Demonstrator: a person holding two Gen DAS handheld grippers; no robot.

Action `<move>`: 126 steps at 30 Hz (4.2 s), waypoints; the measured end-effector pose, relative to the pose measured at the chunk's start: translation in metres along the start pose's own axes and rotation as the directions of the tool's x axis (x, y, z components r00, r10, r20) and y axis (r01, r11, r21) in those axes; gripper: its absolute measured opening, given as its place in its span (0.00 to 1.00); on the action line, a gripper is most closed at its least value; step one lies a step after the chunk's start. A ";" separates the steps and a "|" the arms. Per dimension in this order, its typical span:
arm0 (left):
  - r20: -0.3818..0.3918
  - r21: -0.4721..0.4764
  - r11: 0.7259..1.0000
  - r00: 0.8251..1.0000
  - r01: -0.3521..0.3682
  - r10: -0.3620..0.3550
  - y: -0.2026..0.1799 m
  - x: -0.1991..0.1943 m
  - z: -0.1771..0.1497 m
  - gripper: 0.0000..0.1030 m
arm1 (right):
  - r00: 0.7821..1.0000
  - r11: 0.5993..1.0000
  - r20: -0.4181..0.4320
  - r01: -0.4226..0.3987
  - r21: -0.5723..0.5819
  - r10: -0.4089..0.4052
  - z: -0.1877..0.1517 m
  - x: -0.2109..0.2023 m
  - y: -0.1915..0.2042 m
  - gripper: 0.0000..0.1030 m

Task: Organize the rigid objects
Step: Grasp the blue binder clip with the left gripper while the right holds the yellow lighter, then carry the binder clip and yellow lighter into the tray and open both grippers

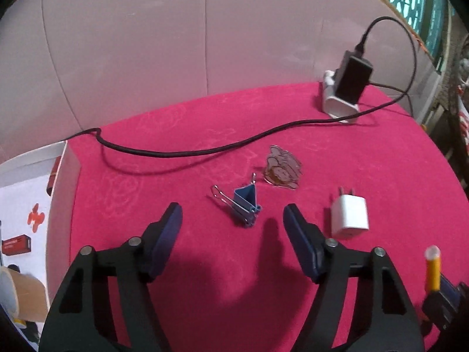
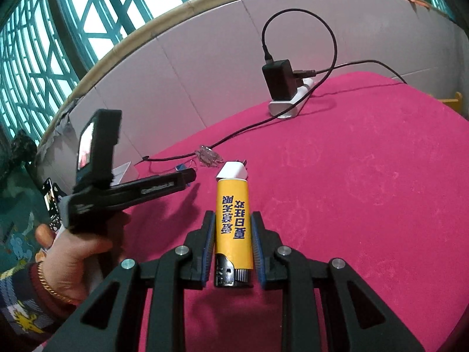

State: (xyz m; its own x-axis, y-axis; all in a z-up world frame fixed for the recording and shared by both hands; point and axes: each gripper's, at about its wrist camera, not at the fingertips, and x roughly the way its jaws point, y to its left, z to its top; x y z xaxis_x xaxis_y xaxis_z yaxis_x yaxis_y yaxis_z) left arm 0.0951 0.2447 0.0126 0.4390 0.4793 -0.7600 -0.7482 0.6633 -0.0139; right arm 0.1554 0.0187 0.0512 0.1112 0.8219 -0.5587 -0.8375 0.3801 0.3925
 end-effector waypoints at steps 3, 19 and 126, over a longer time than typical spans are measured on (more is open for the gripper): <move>-0.006 -0.005 1.000 1.000 -0.002 0.002 -0.001 0.009 0.002 0.62 | 1.000 1.000 0.000 -0.002 0.010 0.002 0.000 -0.001 -0.002 0.22; 0.135 -0.034 0.986 0.978 0.165 -0.159 0.031 -0.056 -0.025 0.17 | 0.998 1.000 0.065 -0.016 -0.007 0.016 0.008 -0.024 0.014 0.22; 0.215 -0.495 0.868 0.973 0.039 0.079 0.321 -0.158 -0.097 0.27 | 0.956 0.883 -0.269 -0.225 -0.412 0.119 0.003 0.168 0.316 0.23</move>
State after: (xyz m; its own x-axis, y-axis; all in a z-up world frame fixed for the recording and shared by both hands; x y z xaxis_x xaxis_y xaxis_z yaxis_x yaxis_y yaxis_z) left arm -0.2628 0.3263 0.0649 0.4752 0.6423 -0.6013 -0.8786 0.3099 -0.3634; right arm -0.0889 0.2777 0.0831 -0.1368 0.7166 -0.6839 -0.9849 -0.0244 0.1714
